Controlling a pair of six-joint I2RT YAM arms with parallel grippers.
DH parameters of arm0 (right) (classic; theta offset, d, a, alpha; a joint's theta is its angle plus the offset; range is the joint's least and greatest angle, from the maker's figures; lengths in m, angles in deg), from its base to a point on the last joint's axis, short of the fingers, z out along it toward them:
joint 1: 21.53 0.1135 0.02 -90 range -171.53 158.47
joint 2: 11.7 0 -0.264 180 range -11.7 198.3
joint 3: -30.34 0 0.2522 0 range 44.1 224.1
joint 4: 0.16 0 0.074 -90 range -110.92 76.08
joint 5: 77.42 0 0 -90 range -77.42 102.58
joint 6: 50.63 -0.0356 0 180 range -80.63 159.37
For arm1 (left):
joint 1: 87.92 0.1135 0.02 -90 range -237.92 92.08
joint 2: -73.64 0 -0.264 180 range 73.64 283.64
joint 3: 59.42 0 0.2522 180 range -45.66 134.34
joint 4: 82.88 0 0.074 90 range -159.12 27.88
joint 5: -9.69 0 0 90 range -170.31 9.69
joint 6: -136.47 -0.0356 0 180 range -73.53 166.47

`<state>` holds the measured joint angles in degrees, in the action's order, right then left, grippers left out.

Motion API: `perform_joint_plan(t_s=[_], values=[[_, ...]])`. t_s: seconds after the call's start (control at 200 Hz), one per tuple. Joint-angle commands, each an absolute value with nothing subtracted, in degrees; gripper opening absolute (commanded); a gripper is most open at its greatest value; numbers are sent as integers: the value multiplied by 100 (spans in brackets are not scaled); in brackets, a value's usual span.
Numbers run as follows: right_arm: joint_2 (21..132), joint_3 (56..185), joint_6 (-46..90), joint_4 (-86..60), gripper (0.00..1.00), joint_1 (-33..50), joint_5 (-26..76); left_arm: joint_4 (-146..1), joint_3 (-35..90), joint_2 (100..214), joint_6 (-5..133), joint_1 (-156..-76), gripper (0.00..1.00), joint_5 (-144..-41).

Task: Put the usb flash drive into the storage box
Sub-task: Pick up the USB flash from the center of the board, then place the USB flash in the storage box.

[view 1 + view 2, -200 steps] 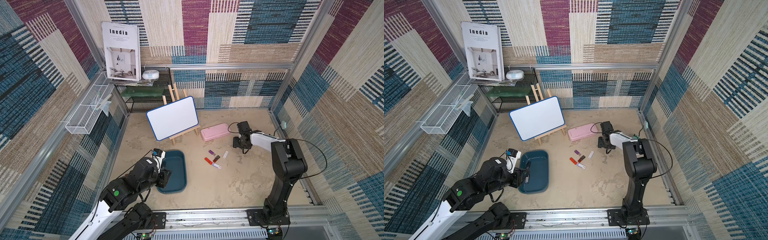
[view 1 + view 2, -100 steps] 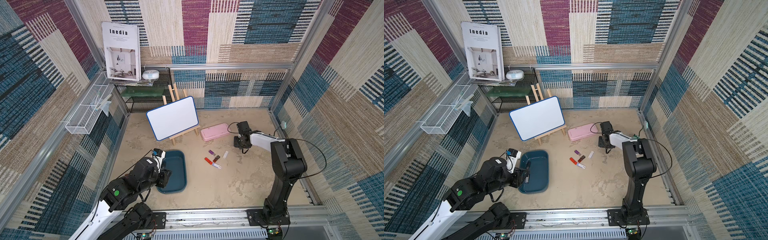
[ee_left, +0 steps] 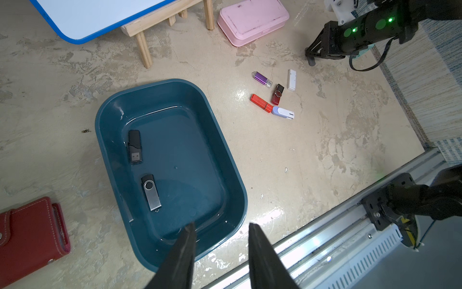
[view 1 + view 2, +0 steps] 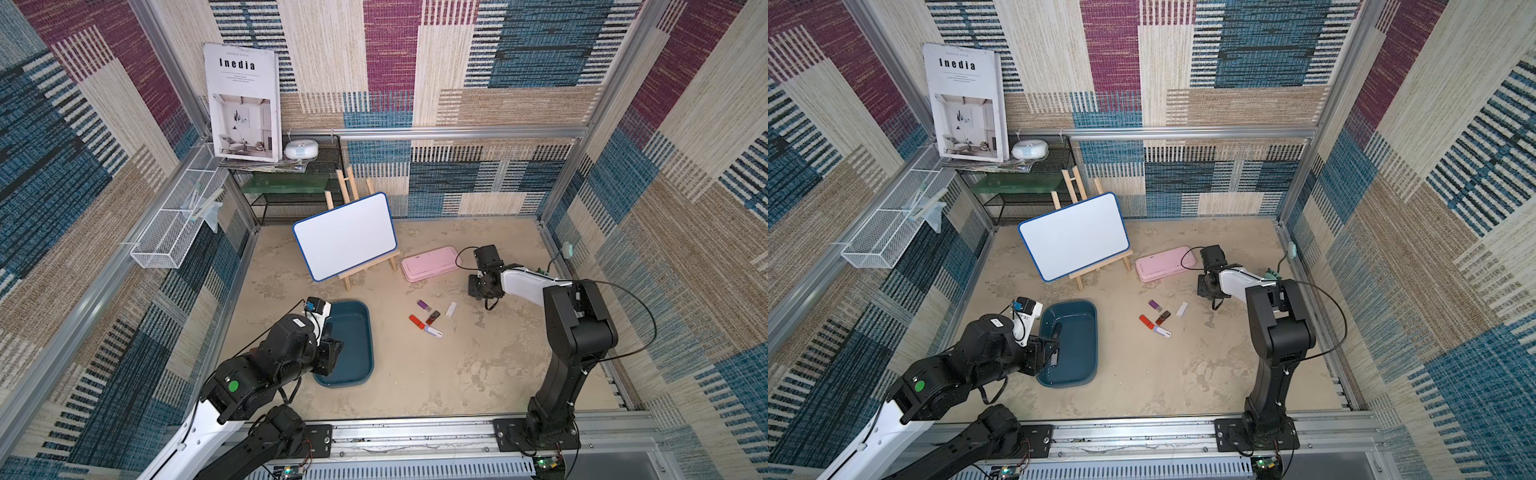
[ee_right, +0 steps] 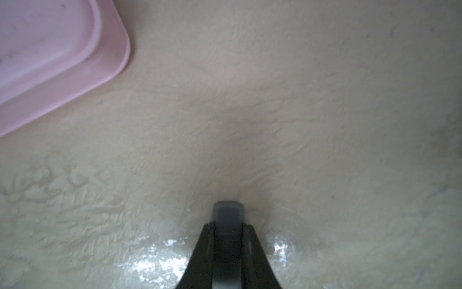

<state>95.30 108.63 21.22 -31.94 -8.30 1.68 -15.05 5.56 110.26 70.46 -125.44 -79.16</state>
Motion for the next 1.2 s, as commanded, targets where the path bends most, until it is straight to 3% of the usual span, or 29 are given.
perform_joint_plan(t_s=[0.0,0.376,0.741,0.947,1.192], values=[[9573,10852,2107,-3922,10,-826,120,-1624,549,11031,7020,-12547,40,-7925],[8619,10752,2031,-4011,4,-595,189,-1544,596,10920,7055,-12545,40,-7714],[7070,10422,1023,-3868,2,1239,1201,-1187,709,10676,7391,-12462,39,-6626],[7587,11107,253,-3486,1,2542,1179,-975,769,10604,7635,-12300,39,-6060],[8830,12013,-779,-3038,2,3463,1199,-950,770,10532,7666,-12224,38,-5955]])
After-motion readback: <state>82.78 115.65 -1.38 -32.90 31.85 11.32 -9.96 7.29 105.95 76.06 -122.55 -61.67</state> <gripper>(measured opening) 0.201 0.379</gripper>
